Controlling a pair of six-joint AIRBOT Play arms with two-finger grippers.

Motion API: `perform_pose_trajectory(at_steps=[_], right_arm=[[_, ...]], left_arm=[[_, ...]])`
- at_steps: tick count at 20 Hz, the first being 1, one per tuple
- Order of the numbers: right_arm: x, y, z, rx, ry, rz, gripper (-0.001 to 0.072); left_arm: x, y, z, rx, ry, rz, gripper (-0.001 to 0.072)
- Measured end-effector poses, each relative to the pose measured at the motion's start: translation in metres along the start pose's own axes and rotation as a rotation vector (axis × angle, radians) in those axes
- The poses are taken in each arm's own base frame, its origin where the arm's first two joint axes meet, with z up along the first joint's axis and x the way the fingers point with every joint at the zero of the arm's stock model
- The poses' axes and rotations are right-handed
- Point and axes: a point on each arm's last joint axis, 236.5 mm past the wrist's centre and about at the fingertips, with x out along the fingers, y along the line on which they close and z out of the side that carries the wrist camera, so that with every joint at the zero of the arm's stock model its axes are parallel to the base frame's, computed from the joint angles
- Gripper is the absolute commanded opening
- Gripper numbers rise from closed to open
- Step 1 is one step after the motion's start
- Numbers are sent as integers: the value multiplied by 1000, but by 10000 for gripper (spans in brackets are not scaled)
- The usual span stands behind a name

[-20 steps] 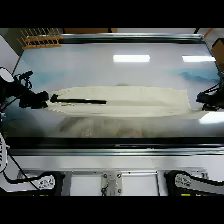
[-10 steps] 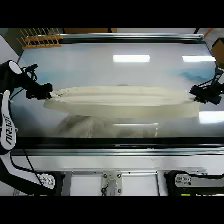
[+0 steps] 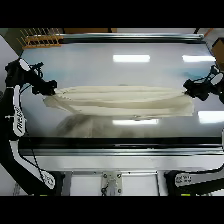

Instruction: Fold the clothes and pants, and hang the long-sleeved shirts on hangers.

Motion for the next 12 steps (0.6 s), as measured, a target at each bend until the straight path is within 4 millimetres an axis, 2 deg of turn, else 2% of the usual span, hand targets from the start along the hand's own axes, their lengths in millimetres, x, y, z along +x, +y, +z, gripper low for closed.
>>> perform_pose_trajectory(at_steps=[5, 6, 7, 8, 9, 12], right_arm=[[10, 9, 13, 31, -52, 42, 25], [12, 11, 15, 36, -62, 50, 30], [14, 13, 18, 44, -75, 61, 156], [15, 17, 23, 60, -94, 81, 453], [15, 23, 27, 81, -112, 106, 633], [7, 41, 48, 154, -191, 193, 629]], left_arm=[[6, 0, 13, -3, -41, -5, 17], [7, -2, 16, -4, -54, -12, 87], [7, -5, 20, -7, -71, -28, 471], [6, -10, 26, -11, -93, -48, 682], [5, -17, 32, -19, -119, -78, 683], [-13, -36, 53, -48, -224, -162, 682]])
